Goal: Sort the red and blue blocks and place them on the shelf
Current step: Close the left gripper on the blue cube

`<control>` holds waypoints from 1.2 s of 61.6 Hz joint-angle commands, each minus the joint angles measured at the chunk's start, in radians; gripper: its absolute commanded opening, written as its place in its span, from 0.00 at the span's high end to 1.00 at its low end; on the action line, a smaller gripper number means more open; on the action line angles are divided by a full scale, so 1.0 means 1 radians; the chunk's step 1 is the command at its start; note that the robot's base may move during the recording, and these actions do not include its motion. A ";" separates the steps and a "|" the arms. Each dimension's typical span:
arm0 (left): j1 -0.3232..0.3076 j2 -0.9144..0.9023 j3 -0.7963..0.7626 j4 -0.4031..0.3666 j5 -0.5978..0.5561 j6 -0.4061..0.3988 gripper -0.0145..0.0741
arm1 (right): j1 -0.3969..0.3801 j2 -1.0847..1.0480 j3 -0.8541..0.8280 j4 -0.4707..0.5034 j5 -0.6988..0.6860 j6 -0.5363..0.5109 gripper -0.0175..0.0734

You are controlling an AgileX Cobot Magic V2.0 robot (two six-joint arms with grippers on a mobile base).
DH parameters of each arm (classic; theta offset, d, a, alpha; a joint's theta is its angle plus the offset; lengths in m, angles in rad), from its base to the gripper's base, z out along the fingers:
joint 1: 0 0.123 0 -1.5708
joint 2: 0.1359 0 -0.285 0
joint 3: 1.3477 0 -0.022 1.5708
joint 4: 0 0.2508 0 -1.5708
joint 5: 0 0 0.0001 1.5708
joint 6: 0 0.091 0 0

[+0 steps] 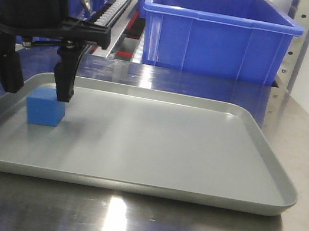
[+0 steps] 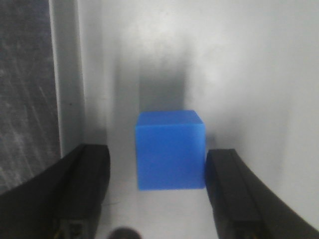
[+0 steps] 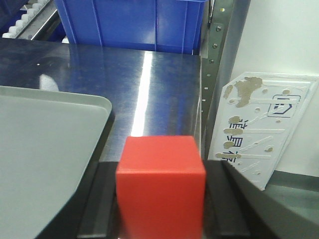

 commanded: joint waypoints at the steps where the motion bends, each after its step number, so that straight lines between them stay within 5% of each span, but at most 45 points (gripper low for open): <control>1: -0.009 -0.037 -0.033 0.004 -0.016 -0.042 0.32 | -0.007 0.002 -0.029 -0.007 -0.080 0.000 0.71; 74: -0.009 0.028 -0.033 -0.004 -0.034 -0.075 0.33 | -0.007 0.002 -0.029 -0.007 -0.080 0.000 0.71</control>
